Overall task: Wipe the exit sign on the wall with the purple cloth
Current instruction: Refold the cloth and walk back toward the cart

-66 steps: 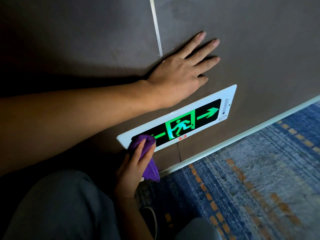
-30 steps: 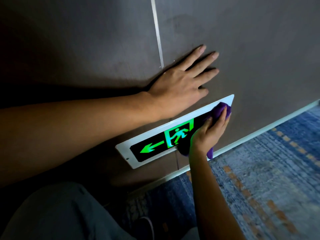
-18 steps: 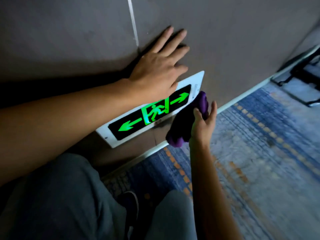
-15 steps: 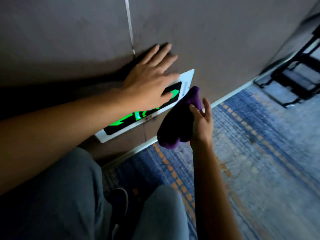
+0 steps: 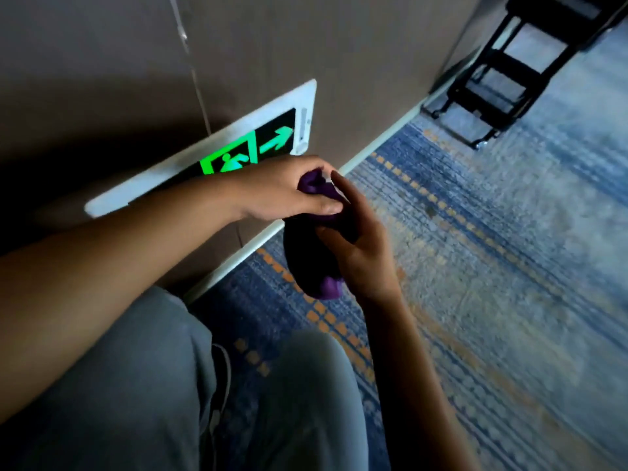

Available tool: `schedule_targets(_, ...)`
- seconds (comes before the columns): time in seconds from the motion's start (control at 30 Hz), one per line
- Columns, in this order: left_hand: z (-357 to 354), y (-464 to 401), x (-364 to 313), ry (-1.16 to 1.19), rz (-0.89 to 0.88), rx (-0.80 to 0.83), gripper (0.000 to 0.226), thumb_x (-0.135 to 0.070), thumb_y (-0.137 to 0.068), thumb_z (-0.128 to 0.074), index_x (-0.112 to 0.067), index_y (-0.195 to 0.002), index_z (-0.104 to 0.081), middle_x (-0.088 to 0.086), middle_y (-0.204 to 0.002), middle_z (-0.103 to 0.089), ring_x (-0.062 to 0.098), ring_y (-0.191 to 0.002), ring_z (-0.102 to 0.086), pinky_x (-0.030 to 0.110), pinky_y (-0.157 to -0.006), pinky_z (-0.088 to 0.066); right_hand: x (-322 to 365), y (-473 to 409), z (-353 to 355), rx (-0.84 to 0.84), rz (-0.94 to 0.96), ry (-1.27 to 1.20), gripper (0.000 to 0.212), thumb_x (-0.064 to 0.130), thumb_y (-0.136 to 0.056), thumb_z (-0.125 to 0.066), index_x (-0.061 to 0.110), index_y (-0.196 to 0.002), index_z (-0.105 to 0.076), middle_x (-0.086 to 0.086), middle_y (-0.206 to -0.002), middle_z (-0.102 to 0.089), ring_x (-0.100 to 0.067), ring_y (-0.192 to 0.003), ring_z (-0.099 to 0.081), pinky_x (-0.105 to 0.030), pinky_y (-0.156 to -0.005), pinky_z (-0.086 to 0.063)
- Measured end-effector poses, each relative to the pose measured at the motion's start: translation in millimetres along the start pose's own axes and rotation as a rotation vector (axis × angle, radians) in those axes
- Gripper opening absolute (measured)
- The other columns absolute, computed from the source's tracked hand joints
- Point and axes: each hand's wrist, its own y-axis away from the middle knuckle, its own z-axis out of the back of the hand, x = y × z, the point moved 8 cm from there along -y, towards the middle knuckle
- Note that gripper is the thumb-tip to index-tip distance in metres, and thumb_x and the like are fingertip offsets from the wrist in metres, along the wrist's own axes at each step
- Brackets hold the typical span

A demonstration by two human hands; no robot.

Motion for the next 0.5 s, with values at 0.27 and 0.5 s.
schedule_targets(0.27, -28, 9, 21, -0.133, 0.052, 0.174, 0.047, -0.051, -0.077, -0.083, -0.025, -0.114, -0.07, -0.006, -0.097, -0.075, 0.011, -0.093, -0.07, 0.016, -0.075, -0.052, -33, 48, 23, -0.194, -0.092, 0.03, 0.067, -0.001, -0.082, -0.066, 0.031, -0.14, -0.055, -0.009, -0.137, -0.067, -0.022, -0.127, -0.065, -0.049, -0.11, -0.05)
schedule_targets(0.5, -59, 1, 25, -0.053, -0.028, 0.404, 0.064, -0.042, -0.071, -0.09, -0.023, -0.125, -0.062, -0.015, -0.104, -0.07, -0.012, -0.091, -0.065, 0.007, -0.076, -0.051, -43, 78, 41, -0.246, -0.178, 0.062, 0.062, 0.008, -0.086, -0.069, 0.034, -0.141, -0.056, -0.005, -0.14, -0.066, -0.021, -0.13, -0.063, -0.047, -0.111, -0.05)
